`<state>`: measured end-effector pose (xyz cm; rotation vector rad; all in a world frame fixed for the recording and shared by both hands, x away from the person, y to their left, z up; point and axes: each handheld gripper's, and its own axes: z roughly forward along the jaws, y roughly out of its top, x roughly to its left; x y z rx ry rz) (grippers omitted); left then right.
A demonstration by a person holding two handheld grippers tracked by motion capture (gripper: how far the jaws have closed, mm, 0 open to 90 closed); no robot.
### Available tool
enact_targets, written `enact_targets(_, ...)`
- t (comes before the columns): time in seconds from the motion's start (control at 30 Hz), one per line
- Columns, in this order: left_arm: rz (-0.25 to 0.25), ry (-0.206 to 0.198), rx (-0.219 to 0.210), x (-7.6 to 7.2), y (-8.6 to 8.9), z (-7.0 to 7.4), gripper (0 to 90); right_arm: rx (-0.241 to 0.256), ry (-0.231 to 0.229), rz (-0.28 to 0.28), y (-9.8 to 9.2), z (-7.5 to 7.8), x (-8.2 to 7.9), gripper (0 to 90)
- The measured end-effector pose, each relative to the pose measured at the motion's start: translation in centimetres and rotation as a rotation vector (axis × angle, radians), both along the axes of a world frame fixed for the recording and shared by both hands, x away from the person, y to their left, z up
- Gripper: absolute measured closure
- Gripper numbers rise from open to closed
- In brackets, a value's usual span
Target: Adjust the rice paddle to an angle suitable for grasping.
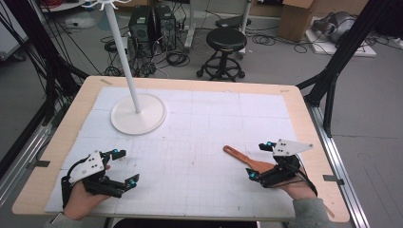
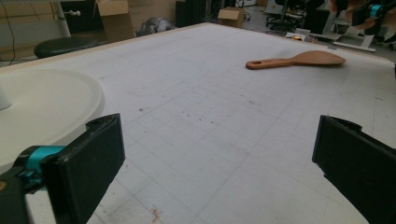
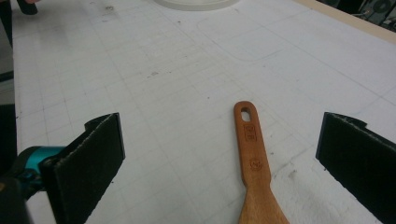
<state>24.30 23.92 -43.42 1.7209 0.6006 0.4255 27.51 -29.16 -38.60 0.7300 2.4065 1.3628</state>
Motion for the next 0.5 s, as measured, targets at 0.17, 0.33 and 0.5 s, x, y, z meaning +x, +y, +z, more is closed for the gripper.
enact_targets(0.17, 0.005, 0.004, 0.002, -0.2, 0.1, -0.1, 3.0, -0.042, 0.015, 0.012, 0.2, -0.3, 0.9, 0.0)
enact_targets(0.33, 0.023, 0.006, -0.005, -0.5, 0.7, -0.1, 2.9, -0.049, 0.039, 0.013, 0.2, -0.7, 2.4, 0.0)
enact_targets(0.5, 0.035, 0.011, -0.003, -0.9, 1.0, -0.2, 3.0, -0.040, 0.068, 0.019, 0.3, -0.9, 3.7, 0.0)
